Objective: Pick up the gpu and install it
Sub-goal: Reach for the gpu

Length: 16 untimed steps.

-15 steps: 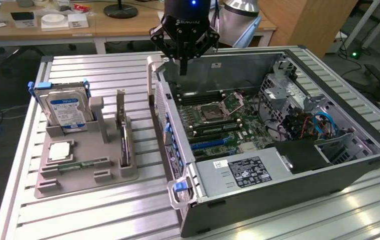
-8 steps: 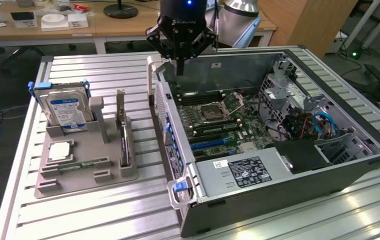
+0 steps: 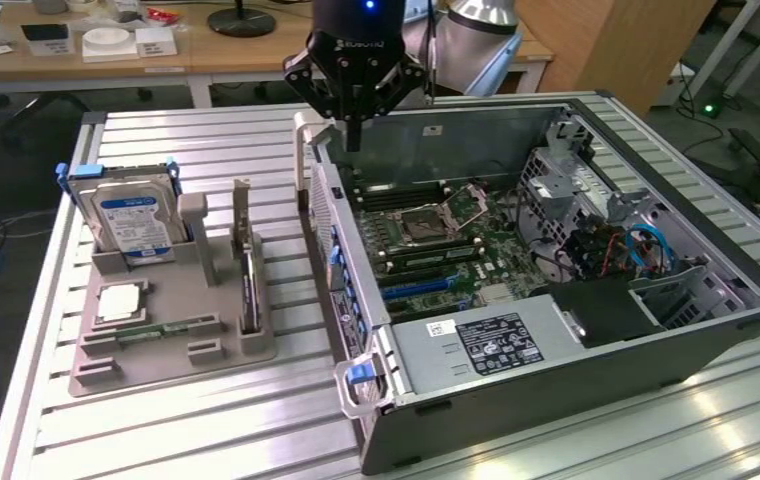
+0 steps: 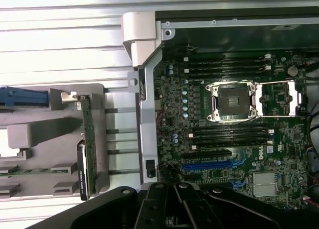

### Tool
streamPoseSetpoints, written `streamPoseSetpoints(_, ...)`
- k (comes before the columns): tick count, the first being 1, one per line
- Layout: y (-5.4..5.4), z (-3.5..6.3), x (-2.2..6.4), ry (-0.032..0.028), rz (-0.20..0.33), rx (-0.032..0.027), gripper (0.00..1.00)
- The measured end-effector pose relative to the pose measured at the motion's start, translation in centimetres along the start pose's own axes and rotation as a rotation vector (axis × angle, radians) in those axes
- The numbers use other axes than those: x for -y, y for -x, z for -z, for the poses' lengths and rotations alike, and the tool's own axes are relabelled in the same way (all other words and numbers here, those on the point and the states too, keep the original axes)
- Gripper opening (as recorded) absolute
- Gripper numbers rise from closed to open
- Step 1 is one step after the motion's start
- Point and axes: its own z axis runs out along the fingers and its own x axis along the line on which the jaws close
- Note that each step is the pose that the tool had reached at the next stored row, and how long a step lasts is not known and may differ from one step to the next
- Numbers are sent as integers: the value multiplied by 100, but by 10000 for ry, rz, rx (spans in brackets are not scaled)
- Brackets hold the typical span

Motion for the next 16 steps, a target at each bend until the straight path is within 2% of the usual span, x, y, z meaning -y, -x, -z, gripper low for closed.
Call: streamPoseSetpoints(16, -152, 4, 14, 0, 0, 0, 11)
